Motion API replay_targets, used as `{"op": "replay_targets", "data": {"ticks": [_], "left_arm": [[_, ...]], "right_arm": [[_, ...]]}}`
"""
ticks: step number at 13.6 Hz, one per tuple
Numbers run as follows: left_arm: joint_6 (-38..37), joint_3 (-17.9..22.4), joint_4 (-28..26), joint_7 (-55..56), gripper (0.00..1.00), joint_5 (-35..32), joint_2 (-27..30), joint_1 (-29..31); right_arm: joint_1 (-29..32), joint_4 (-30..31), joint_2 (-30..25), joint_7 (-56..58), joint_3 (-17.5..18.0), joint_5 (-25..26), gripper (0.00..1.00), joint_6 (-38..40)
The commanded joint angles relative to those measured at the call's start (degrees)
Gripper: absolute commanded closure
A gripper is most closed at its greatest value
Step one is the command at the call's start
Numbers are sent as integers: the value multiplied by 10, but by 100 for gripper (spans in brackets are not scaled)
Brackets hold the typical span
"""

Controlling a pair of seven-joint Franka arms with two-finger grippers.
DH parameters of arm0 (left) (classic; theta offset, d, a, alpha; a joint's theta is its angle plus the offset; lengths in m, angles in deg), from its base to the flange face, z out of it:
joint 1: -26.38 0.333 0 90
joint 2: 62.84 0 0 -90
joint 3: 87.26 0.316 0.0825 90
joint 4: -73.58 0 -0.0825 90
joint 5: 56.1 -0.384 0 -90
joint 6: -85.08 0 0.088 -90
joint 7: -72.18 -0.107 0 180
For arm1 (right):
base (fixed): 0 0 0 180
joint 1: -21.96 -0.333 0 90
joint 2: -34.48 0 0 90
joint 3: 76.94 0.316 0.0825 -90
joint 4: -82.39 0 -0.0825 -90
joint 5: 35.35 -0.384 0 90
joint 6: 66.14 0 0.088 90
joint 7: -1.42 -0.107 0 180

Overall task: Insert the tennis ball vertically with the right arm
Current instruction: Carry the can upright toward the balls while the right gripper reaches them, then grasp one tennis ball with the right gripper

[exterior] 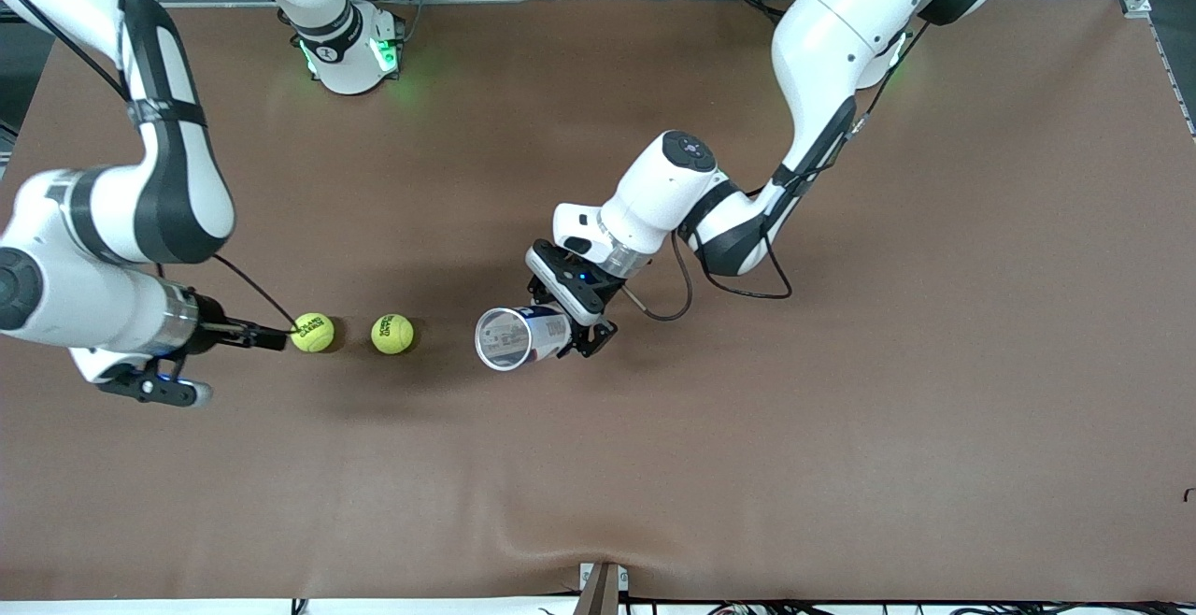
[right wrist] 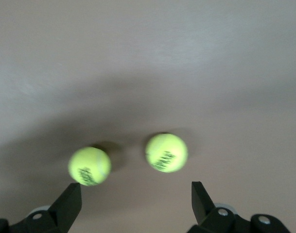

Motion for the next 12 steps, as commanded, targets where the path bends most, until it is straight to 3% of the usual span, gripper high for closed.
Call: {"op": "replay_targets", "data": {"ticks": [1,7,12], "left_arm": [[48,12,20,8,29,8,-24,-19],[167,39,18,8,29,7,-70,-51],[252,45,17,8,29,16,-109,-60]], "right_arm": [[-24,3,26,-57,0,-26,0,-42],[-66,25,67,-118,0,-27,0,-111],[-74,56,77,-123,0,-26,0,-115]]}}
